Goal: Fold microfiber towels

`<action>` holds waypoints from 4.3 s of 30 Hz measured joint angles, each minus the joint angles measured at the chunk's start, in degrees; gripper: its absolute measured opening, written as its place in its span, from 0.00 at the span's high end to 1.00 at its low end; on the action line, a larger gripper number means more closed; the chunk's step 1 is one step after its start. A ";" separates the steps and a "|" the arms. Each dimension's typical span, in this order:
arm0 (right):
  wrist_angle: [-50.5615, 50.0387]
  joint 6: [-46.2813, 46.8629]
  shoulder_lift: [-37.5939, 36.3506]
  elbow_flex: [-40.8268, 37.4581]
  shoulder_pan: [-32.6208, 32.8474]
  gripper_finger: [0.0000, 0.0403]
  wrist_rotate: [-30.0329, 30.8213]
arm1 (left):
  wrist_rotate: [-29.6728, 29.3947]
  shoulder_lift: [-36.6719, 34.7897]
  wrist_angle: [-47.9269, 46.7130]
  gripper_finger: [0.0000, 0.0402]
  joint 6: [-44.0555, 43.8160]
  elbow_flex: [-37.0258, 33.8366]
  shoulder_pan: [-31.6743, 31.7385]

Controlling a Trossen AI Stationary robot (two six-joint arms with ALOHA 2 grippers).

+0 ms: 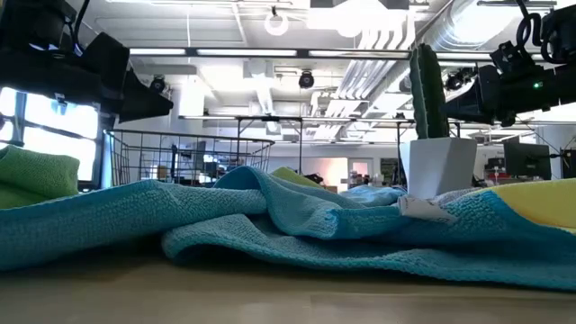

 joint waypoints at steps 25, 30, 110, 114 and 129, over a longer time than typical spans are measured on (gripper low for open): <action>-0.01 0.00 0.00 0.00 0.00 0.55 0.00 | -0.01 -0.01 0.01 0.68 0.02 0.00 0.01; 0.00 0.00 -0.01 0.01 0.02 0.55 0.01 | -0.02 0.00 0.01 0.68 0.01 0.00 0.01; 15.69 17.00 0.01 -0.10 0.02 0.55 0.51 | 0.00 -0.01 0.01 0.68 0.02 0.00 0.00; 15.80 20.10 0.01 -0.10 0.13 0.55 -0.17 | 0.00 0.00 0.01 0.68 0.02 0.00 0.01; 22.51 21.38 0.06 -0.06 0.13 0.55 -13.16 | 0.00 0.00 0.00 0.68 0.01 0.00 0.00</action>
